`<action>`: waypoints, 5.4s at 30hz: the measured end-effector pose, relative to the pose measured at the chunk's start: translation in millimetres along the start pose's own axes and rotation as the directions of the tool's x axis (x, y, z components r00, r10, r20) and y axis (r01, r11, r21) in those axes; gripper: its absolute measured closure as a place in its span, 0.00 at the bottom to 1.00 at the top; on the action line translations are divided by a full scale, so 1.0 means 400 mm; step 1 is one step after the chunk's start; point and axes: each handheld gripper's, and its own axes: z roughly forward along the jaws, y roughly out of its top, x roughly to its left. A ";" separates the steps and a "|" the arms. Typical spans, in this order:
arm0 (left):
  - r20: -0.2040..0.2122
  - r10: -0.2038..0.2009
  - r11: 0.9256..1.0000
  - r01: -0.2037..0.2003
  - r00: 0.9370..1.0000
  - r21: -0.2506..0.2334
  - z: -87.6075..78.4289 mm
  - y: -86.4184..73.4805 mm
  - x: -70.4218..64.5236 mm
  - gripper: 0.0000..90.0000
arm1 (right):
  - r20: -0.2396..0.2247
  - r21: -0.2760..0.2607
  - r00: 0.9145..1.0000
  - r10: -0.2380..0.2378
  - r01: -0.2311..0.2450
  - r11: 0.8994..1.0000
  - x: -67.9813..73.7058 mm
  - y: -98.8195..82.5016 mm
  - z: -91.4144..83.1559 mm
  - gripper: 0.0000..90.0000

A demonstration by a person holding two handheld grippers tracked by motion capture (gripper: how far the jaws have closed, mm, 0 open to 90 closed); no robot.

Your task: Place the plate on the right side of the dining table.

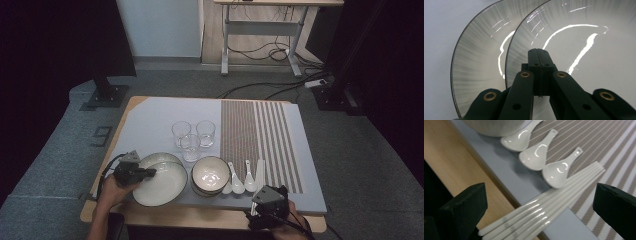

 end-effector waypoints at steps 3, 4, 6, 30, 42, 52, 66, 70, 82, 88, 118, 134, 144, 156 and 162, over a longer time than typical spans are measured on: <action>0.001 -0.002 1.000 0.002 1.000 0.000 0.000 0.000 0.000 1.00 | -0.001 0.008 0.999 -0.041 0.041 0.999 0.027 0.011 0.008 0.00; 0.001 -0.002 1.000 0.002 1.000 0.000 0.000 0.000 0.000 1.00 | -0.005 0.006 0.999 -0.047 0.047 0.999 0.032 0.014 0.010 0.00; 0.000 -0.002 1.000 0.002 1.000 -0.001 0.000 0.000 0.000 1.00 | -0.016 0.007 0.998 -0.056 0.057 0.998 0.040 0.019 0.012 0.02; 0.005 -0.004 1.000 0.004 1.000 -0.002 0.000 -0.001 0.001 1.00 | -0.106 0.033 0.959 -0.262 0.267 0.963 0.192 0.087 0.069 0.00; 0.007 -0.005 1.000 0.005 1.000 -0.003 0.000 -0.001 0.002 1.00 | 0.044 0.087 0.860 -0.509 0.504 0.859 0.290 0.111 0.109 0.07; 0.009 -0.005 1.000 0.005 1.000 -0.004 0.000 -0.001 0.003 1.00 | 0.139 0.108 0.738 -0.661 0.652 0.751 0.358 0.126 0.137 0.14; 0.011 -0.005 1.000 0.006 1.000 -0.004 0.000 -0.002 0.003 1.00 | 0.233 0.066 0.614 -0.754 0.764 0.642 0.405 0.175 0.158 0.16; 0.012 -0.005 1.000 0.005 1.000 -0.004 0.000 -0.001 0.003 1.00 | 0.253 0.055 0.589 -0.768 0.783 0.619 0.414 0.193 0.162 0.16; 0.014 -0.005 1.000 0.006 1.000 -0.003 0.000 -0.001 0.004 1.00 | 0.315 0.043 0.510 -0.800 0.835 0.549 0.428 0.256 0.187 0.23; 0.014 -0.009 1.000 0.009 1.000 -0.003 0.000 -0.001 0.004 1.00 | 0.323 0.030 0.480 -0.815 0.856 0.516 0.440 0.273 0.197 0.30; 0.024 -0.011 1.000 0.011 1.000 -0.004 0.002 0.000 0.004 1.00 | 0.240 -0.043 0.355 -0.903 0.934 0.356 0.495 0.336 0.248 0.81; 0.037 -0.006 0.999 0.007 0.999 -0.034 0.000 0.018 -0.010 0.67 | 0.210 -0.050 0.352 -0.912 0.935 0.350 0.492 0.337 0.246 0.86; -0.068 -0.054 0.982 0.040 0.996 -0.186 -0.082 0.009 0.007 0.44 | 0.224 -0.056 0.352 -0.909 0.936 0.349 0.491 0.338 0.228 0.88; -0.142 -0.189 0.952 0.145 0.972 -0.269 -0.131 -0.033 0.055 0.23 | 0.249 -0.044 0.350 -0.903 0.936 0.350 0.466 0.355 0.211 0.88; -0.209 -0.217 0.950 0.157 0.953 -0.272 -0.137 -0.045 0.067 0.16 | 0.255 -0.033 0.337 -0.906 0.940 0.340 0.461 0.356 0.216 0.88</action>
